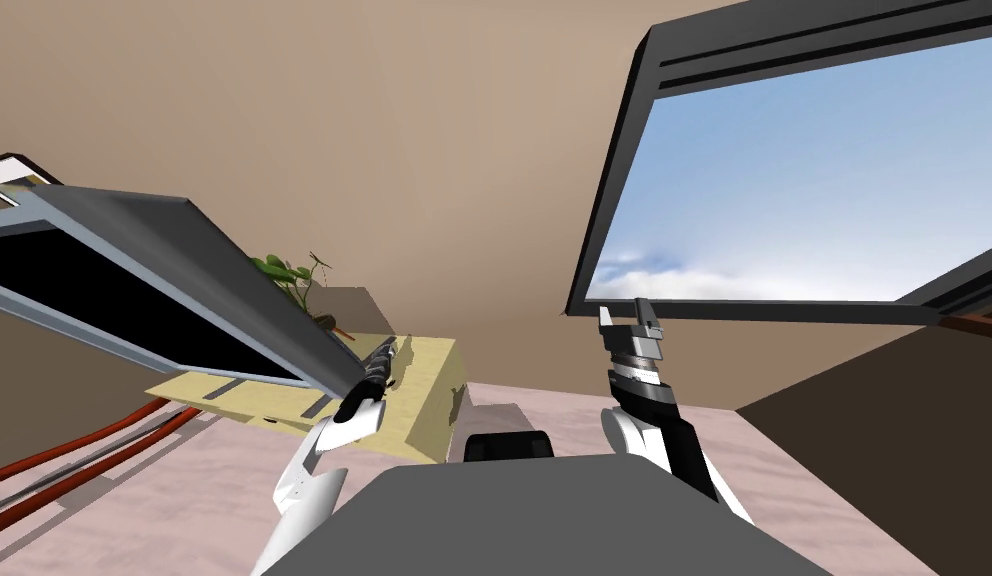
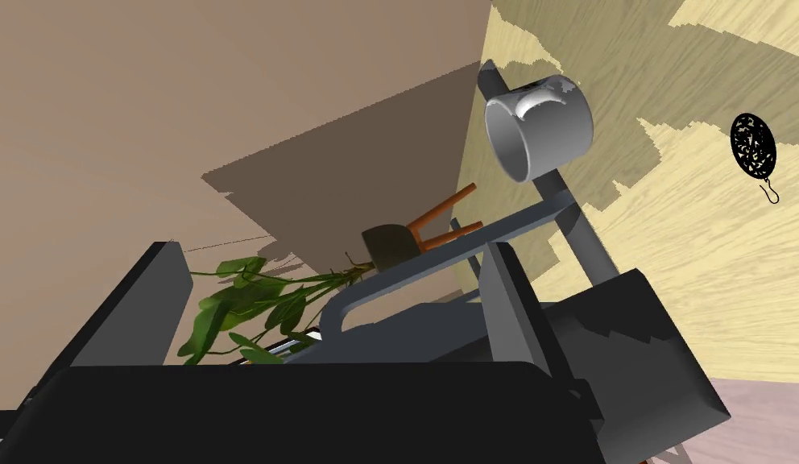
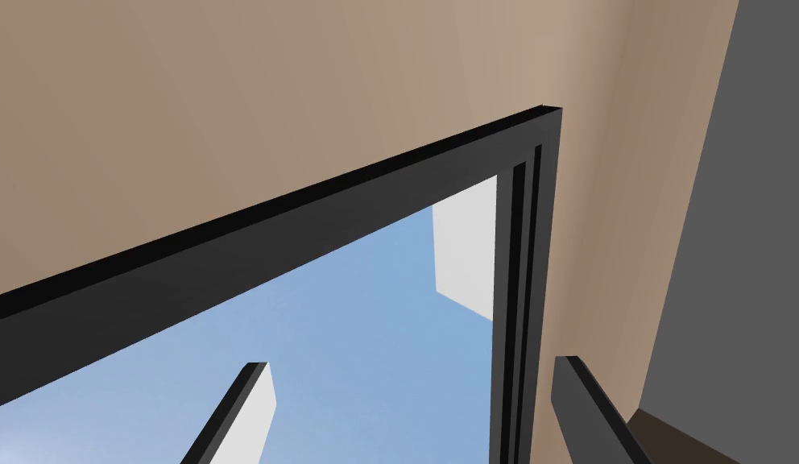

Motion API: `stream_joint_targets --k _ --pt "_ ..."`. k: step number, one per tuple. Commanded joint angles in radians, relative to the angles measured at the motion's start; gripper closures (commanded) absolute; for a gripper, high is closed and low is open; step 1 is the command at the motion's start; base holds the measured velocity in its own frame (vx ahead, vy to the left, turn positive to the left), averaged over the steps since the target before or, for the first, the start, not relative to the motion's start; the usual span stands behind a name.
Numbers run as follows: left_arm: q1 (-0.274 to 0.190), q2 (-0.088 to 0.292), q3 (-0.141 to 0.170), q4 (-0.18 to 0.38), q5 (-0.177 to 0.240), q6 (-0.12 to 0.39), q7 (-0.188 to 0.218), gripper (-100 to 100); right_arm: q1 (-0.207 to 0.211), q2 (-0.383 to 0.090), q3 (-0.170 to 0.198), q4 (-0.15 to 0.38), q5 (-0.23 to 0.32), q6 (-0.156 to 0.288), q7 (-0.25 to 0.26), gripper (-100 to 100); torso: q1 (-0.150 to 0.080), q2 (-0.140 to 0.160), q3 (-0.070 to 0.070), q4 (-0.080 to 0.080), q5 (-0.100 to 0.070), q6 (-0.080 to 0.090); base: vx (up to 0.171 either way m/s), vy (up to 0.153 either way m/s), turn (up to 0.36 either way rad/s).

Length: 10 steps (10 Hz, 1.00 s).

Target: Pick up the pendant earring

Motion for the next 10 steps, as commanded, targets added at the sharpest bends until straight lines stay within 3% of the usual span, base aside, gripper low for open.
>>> stream_joint_targets --k 1,5,6,7,8,10 --pt "-0.019 0.005 0.017 0.044 0.003 0.05 -0.008 -100 0.0 0.0 0.0 0.0 0.0 0.0 0.0 0 0.0 0.0 0.0 0.0 0.0 0.0 0.07 -0.056 -0.003" --pt "-0.038 0.01 0.032 0.091 0.005 0.144 -0.016 -100 0.0 0.0 0.0 0.0 0.0 0.0 0.0 0 0.003 0.0 0.0 0.0 0.001 0.0 0.067 -0.026 0.001" --pt "-0.058 0.015 0.045 0.139 0.006 0.177 -0.024 -100 0.0 0.0 0.0 0.0 0.0 0.0 0.0 0 0.003 0.002 0.001 0.0 0.001 0.0 0.059 -0.029 0.004" --pt "-0.058 0.015 0.045 0.139 0.006 0.2 -0.024 -100 0.0 0.0 0.0 0.0 0.0 0.0 0.0 0 0.003 0.002 0.001 0.0 0.001 0.0 0.07 -0.031 0.006" --pt "-0.077 0.022 0.056 0.18 0.008 0.228 -0.033 -100 0.0 0.0 0.0 0.0 0.0 0.0 0.0 0 0.002 0.001 0.001 0.0 0.001 0.0 0.105 -0.028 0.009" --pt "-0.077 0.022 0.056 0.187 0.008 0.26 -0.033 -100 0.0 0.0 0.0 0.0 0.0 0.0 0.0 0 0.003 -0.001 0.0 0.0 0.001 0.0 0.062 -0.012 0.002"
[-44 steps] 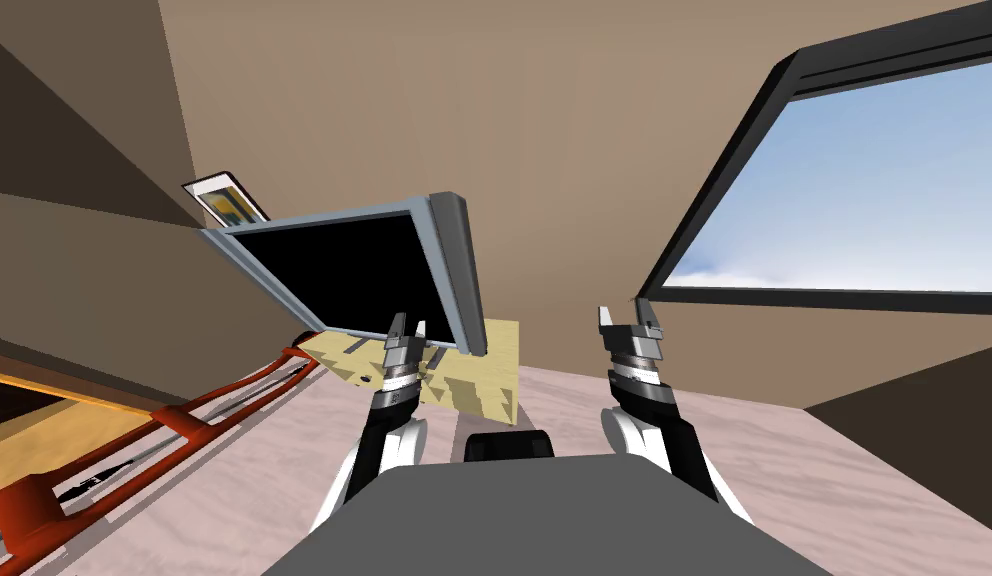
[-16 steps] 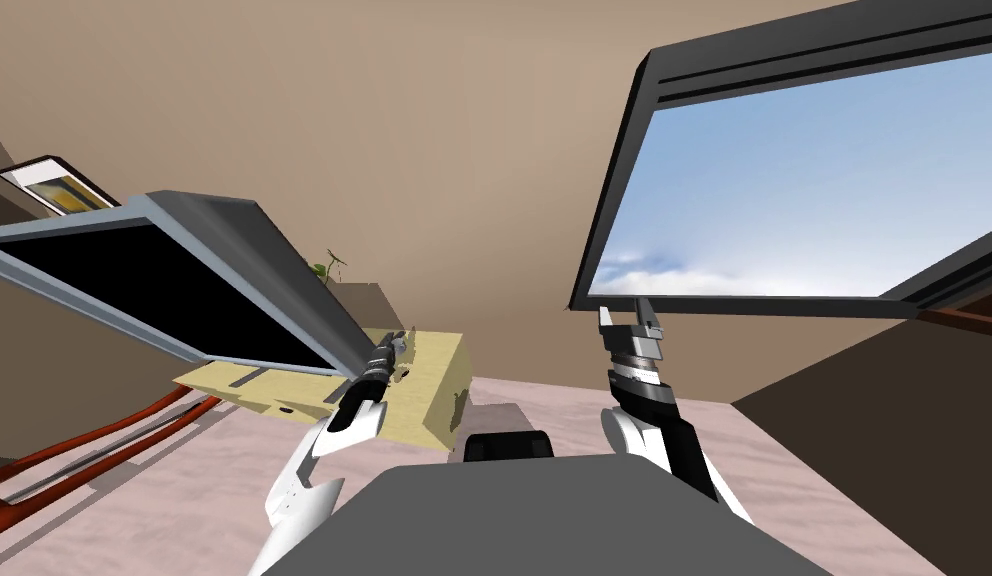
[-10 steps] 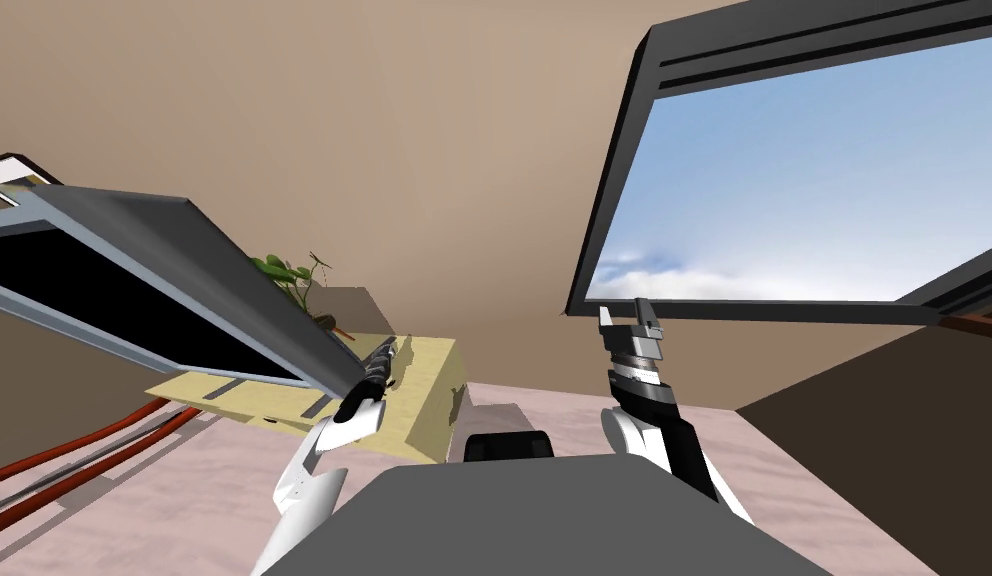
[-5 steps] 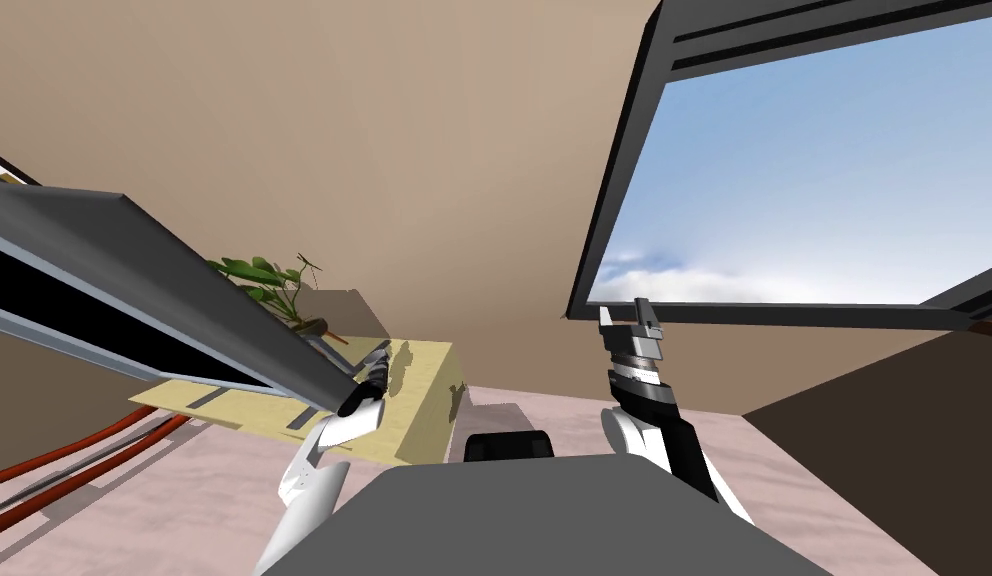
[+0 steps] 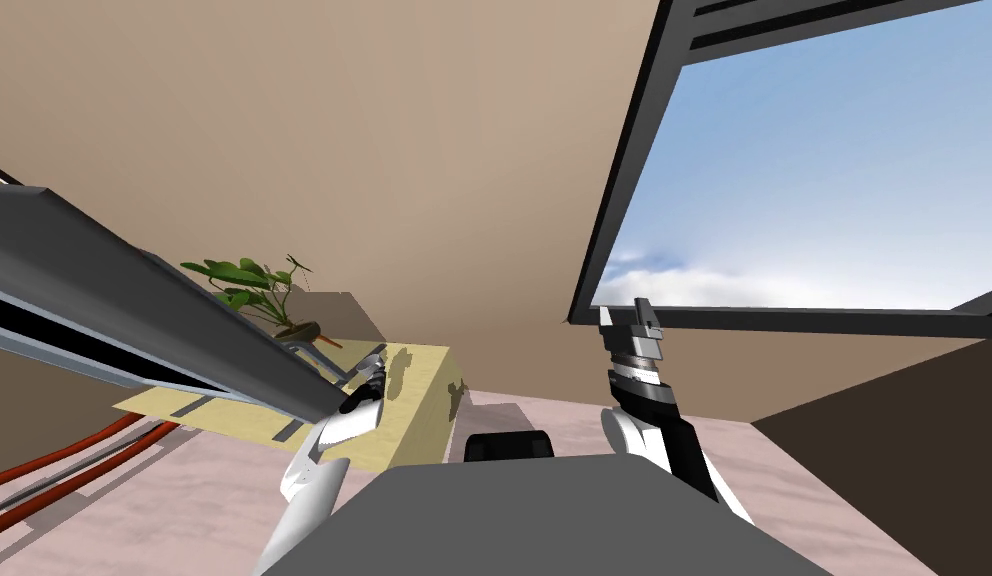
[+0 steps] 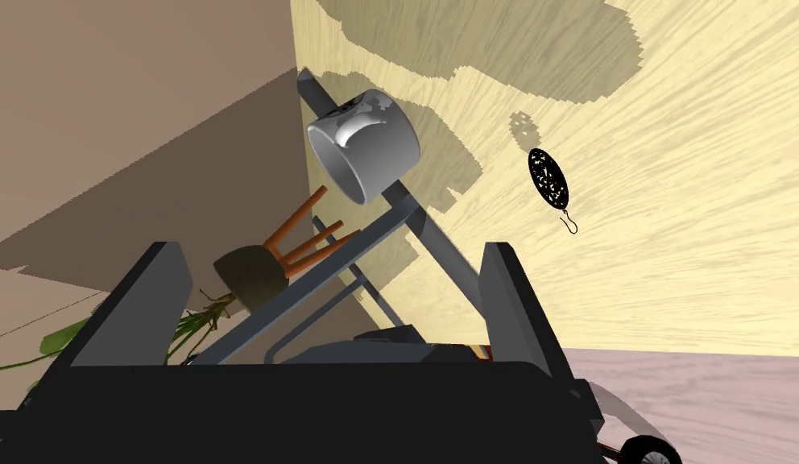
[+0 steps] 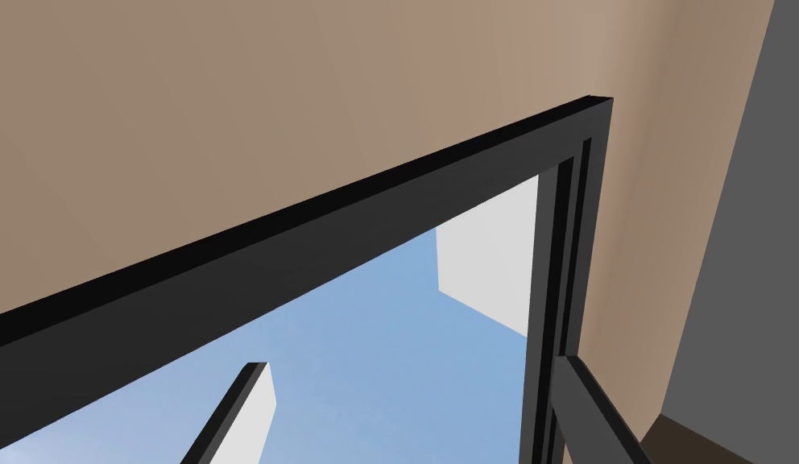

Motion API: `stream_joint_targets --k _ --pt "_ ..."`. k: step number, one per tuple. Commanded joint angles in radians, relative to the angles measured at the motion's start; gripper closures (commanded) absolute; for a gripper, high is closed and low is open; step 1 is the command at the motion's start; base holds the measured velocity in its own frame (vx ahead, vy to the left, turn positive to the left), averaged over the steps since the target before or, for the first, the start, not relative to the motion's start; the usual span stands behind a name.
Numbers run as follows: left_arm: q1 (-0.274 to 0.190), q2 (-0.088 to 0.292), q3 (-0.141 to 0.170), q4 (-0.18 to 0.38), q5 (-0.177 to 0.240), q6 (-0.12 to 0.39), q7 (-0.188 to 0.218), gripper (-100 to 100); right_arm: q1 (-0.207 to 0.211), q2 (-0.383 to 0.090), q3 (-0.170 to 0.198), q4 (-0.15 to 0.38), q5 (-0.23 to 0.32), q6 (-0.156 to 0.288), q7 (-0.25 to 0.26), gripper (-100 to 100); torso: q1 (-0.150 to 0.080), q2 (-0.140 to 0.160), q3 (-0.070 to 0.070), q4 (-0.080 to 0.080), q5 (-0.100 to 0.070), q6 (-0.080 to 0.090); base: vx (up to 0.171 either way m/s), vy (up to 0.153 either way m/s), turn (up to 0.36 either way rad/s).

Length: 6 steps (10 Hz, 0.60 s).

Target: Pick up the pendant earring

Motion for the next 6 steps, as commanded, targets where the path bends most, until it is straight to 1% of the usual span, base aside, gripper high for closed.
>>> stream_joint_targets --k 1,2,3,4,5,6 --pt "-0.018 0.006 0.011 0.045 0.0 0.05 -0.009 -100 0.0 0.0 0.0 0.0 0.0 0.0 0.0 0 0.0 0.0 0.0 0.0 0.0 0.0 0.057 -0.003 0.006" --pt "-0.018 0.006 0.011 0.045 0.0 0.071 -0.009 -100 0.0 0.0 0.0 0.0 0.0 0.0 0.0 0 0.0 0.0 0.0 0.0 0.0 0.0 0.059 -0.01 0.008" --pt "-0.036 0.013 0.02 0.079 0.002 0.109 -0.018 -100 0.0 0.0 0.0 0.0 0.0 0.0 0.0 0 0.0 0.0 0.0 0.0 0.0 0.0 0.087 0.001 0.018" --pt "-0.036 0.013 0.02 0.092 0.002 0.127 -0.018 -100 0.0 0.0 0.0 0.0 0.0 0.0 0.0 0 0.001 -0.002 -0.001 0.0 0.0 0.0 0.084 0.007 0.003" --pt "-0.054 0.021 0.028 0.128 0.003 0.163 -0.027 -100 0.0 0.0 0.0 0.0 0.0 0.0 0.0 0 0.001 -0.002 -0.001 0.0 0.0 0.0 0.1 0.008 0.016" --pt "-0.054 0.021 0.028 0.139 0.003 0.181 -0.027 -100 0.0 0.0 0.0 0.0 0.0 0.0 0.0 0 0.001 -0.003 -0.002 -0.001 0.0 0.0 0.084 0.018 0.008"
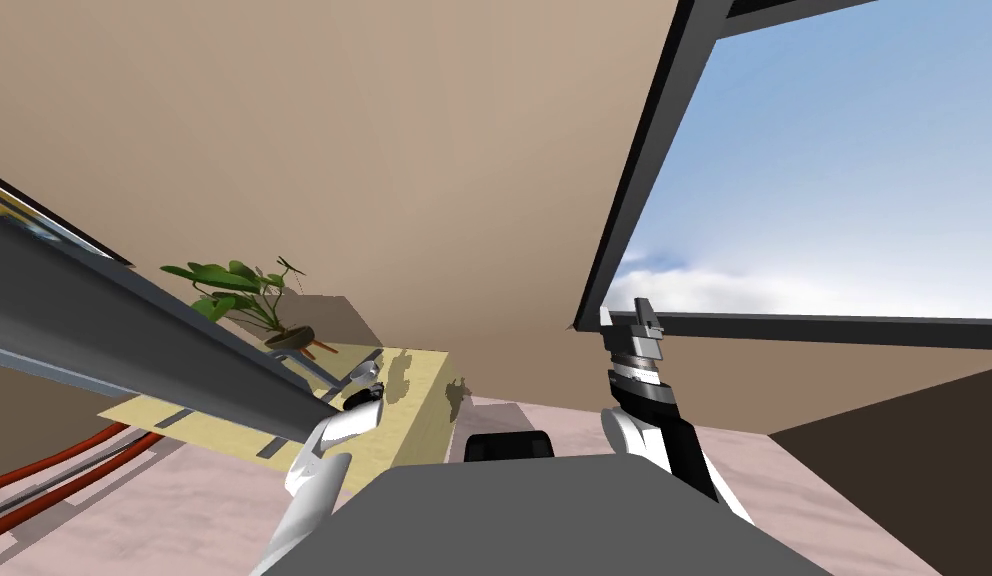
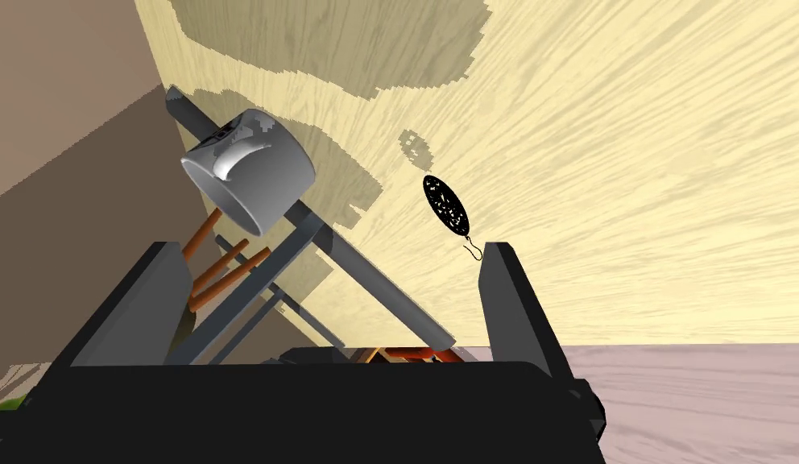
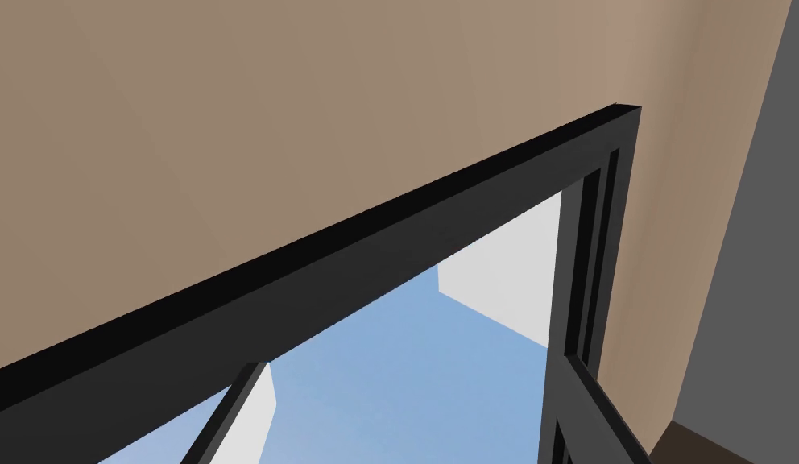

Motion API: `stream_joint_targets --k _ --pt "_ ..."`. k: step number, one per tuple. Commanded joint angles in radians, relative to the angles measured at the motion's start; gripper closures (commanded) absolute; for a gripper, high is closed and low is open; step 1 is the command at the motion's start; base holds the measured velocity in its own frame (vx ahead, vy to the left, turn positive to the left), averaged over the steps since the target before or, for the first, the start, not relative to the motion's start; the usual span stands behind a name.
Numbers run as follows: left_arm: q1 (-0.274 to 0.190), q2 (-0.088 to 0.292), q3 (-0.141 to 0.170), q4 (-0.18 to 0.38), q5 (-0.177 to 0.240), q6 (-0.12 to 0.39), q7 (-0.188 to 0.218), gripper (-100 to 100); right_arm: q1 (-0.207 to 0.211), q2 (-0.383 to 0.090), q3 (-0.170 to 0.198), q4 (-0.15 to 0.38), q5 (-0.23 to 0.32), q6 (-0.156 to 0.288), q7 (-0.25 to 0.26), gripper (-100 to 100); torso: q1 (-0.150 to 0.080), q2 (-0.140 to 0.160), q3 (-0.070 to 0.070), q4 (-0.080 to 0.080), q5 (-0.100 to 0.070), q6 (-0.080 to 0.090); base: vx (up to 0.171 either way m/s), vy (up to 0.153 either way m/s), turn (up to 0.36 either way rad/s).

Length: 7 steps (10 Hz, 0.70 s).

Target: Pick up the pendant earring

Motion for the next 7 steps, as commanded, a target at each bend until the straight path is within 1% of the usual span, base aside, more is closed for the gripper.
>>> stream_joint_targets --k 1,2,3,4,5,6,7 --pt "-0.024 0.014 0.008 0.05 0.004 0.05 -0.011 -100 0.0 0.0 0.0 0.0 0.0 0.0 0.0 0 0.0 0.0 0.0 0.0 0.0 0.0 0.091 0.039 0.017" --pt "-0.024 0.014 0.008 0.059 0.004 0.072 -0.011 -100 0.0 0.0 0.0 0.0 0.0 0.0 0.0 0 0.001 0.0 0.0 0.0 0.0 0.0 0.079 0.024 0.005" --pt "-0.04 0.023 0.014 0.089 0.005 0.111 -0.02 -100 0.0 0.0 0.0 0.0 0.0 0.0 0.0 0 0.0 0.0 0.0 0.0 0.0 0.0 0.094 0.024 0.023" --pt "-0.04 0.023 0.014 0.103 0.005 0.121 -0.02 -100 0.0 0.0 0.0 0.0 0.0 0.0 0.0 0 0.001 0.0 0.0 0.0 0.0 0.0 0.08 0.02 0.007" --pt "-0.055 0.032 0.019 0.14 0.006 0.157 -0.029 -100 0.0 0.0 0.0 0.0 0.0 0.0 0.0 0 0.0 0.0 0.0 0.0 0.0 0.0 0.081 0.035 0.02" --pt "-0.055 0.032 0.019 0.145 0.006 0.168 -0.029 -100 0.0 0.0 0.0 0.0 0.0 0.0 0.0 0 0.001 0.0 0.0 0.0 0.0 0.0 0.069 0.032 0.006" --pt "-0.069 0.041 0.023 0.184 0.007 0.206 -0.037 -100 0.0 0.0 0.0 0.0 0.0 0.0 0.0 0 0.001 0.001 0.001 0.0 0.0 0.0 0.084 0.038 0.02"
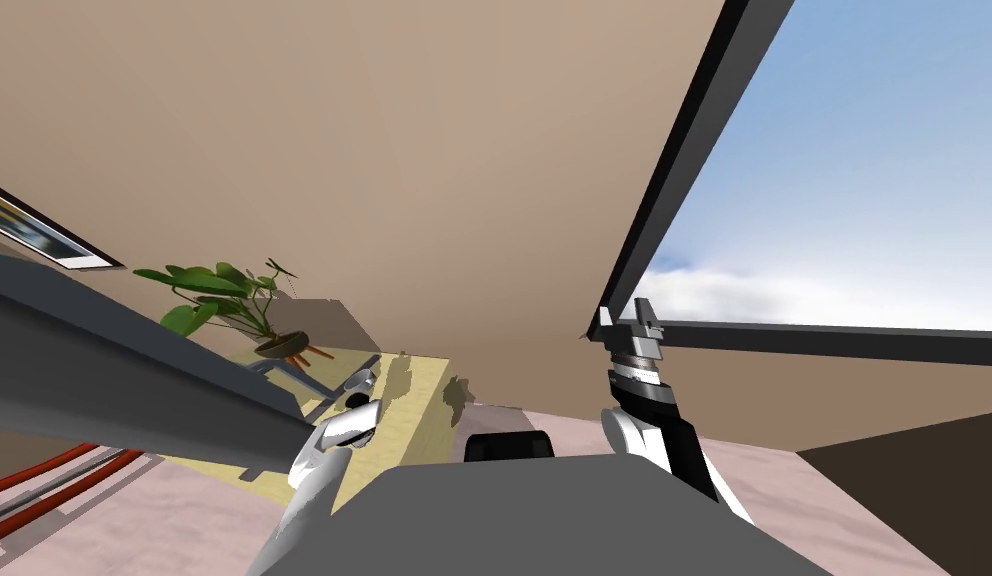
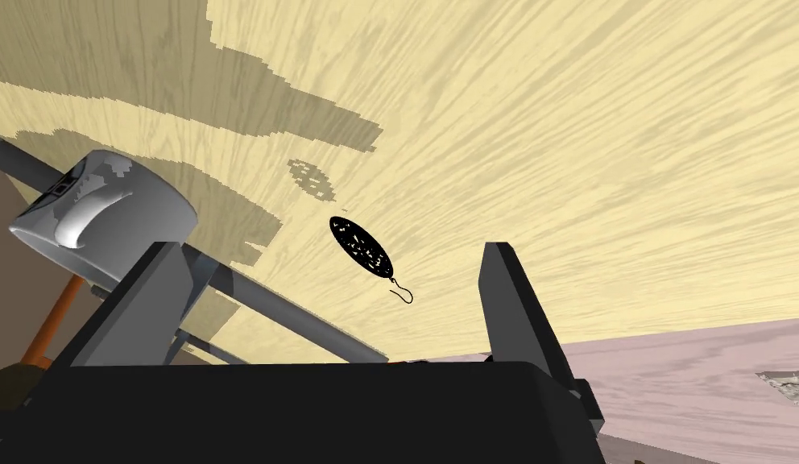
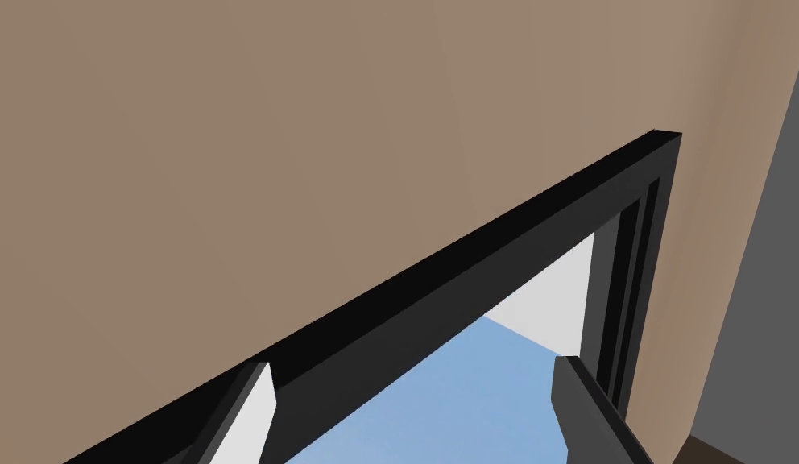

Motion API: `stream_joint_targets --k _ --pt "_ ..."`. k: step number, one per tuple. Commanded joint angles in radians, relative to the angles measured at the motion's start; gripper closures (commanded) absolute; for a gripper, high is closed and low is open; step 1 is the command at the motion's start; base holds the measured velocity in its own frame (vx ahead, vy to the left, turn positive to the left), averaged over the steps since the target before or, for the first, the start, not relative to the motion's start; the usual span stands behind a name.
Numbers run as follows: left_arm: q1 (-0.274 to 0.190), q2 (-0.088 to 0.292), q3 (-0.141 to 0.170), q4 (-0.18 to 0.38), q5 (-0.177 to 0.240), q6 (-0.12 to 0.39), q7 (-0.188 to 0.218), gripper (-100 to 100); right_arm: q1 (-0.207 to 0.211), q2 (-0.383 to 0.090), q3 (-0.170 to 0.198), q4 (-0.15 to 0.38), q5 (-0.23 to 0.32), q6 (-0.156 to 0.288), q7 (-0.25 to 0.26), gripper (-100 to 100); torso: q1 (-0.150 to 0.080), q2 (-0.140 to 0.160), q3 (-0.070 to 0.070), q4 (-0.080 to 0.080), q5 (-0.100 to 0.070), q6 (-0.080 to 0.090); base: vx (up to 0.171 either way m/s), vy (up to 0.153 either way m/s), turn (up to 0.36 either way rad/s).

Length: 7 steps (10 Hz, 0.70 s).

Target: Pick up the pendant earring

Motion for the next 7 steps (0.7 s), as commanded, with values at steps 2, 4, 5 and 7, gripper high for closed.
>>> stream_joint_targets --k 2,4,5,7 --pt "-0.026 0.016 0.005 0.071 0.001 0.066 -0.012 -100 0.0 0.0 0.0 0.0 0.0 0.0 0.0 0 0.0 0.001 0.0 0.0 0.0 0.0 0.077 0.046 0.016" --pt "-0.038 0.025 0.008 0.105 0.001 0.103 -0.02 -100 0.0 0.0 0.0 0.0 0.0 0.0 0.0 0 0.002 -0.002 -0.001 0.0 0.0 0.0 0.106 0.061 0.02" --pt "-0.049 0.033 0.009 0.137 0.002 0.137 -0.026 -100 0.0 0.0 0.0 0.0 0.0 0.0 0.0 0 0.001 -0.001 -0.001 0.0 0.0 0.0 0.069 0.066 0.016" --pt "-0.058 0.04 0.01 0.164 0.002 0.166 -0.033 -100 0.0 0.0 0.0 0.0 0.0 0.0 0.0 0 0.003 0.0 0.0 0.0 0.001 0.0 0.077 0.067 0.018"
